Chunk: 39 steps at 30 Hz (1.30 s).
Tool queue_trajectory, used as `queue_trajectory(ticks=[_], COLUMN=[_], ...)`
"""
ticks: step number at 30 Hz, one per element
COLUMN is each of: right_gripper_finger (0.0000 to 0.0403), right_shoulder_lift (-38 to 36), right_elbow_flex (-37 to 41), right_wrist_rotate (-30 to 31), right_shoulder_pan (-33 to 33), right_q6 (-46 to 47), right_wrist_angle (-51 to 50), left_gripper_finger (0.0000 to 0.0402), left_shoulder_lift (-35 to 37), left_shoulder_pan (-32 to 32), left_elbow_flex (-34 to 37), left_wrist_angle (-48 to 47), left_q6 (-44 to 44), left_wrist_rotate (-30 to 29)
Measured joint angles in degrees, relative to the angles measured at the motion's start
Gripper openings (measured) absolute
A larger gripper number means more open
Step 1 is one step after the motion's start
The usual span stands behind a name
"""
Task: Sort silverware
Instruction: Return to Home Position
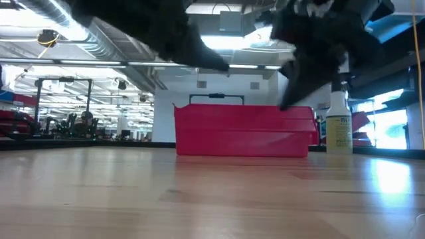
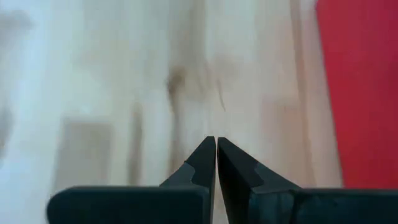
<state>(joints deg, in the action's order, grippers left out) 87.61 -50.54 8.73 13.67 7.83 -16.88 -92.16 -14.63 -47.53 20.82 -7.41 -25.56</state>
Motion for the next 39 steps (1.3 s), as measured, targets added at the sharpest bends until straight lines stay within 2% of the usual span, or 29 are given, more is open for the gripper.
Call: queue_trajectory(ticks=[5, 15, 17, 21, 26, 32, 39], right_gripper_finger=[0.0, 0.0, 0.0, 0.0, 0.0, 0.0, 0.0], right_shoulder_lift=[-1.5, -13.0, -15.9, -21.0, -29.0, -40.8, -53.9], right_elbow_flex=[3.0, 13.8, 16.4, 21.9, 26.8, 30.7, 35.5], right_wrist_rotate=[0.3, 2.3, 3.4, 4.9, 5.8, 6.9, 7.3], right_shoulder_pan=[1.5, 1.5, 1.4, 1.3, 1.3, 1.3, 1.3], right_q6=[-2.3, 0.8, 0.8, 0.7, 1.0, 0.4, 2.6], right_wrist_angle=[15.6, 31.4, 36.2, 43.3, 44.3, 41.7, 34.6], left_gripper_finger=[0.0, 0.0, 0.0, 0.0, 0.0, 0.0, 0.0], left_shoulder_lift=[2.5, 10.9, 13.0, 19.0, 27.3, 35.0, 39.5], left_shoulder_pan=[1.6, 1.5, 2.1, 4.1, 7.0, 11.2, 14.6], left_elbow_flex=[2.1, 12.4, 15.4, 21.1, 27.4, 31.3, 34.5], left_wrist_angle=[5.5, 23.6, 26.8, 27.5, 28.0, 27.8, 27.6], left_q6=[0.9, 1.0, 0.8, 3.6, 5.1, 1.5, 4.0], left_wrist_rotate=[7.2, 8.5, 10.3, 15.3, 17.4, 26.1, 26.9])
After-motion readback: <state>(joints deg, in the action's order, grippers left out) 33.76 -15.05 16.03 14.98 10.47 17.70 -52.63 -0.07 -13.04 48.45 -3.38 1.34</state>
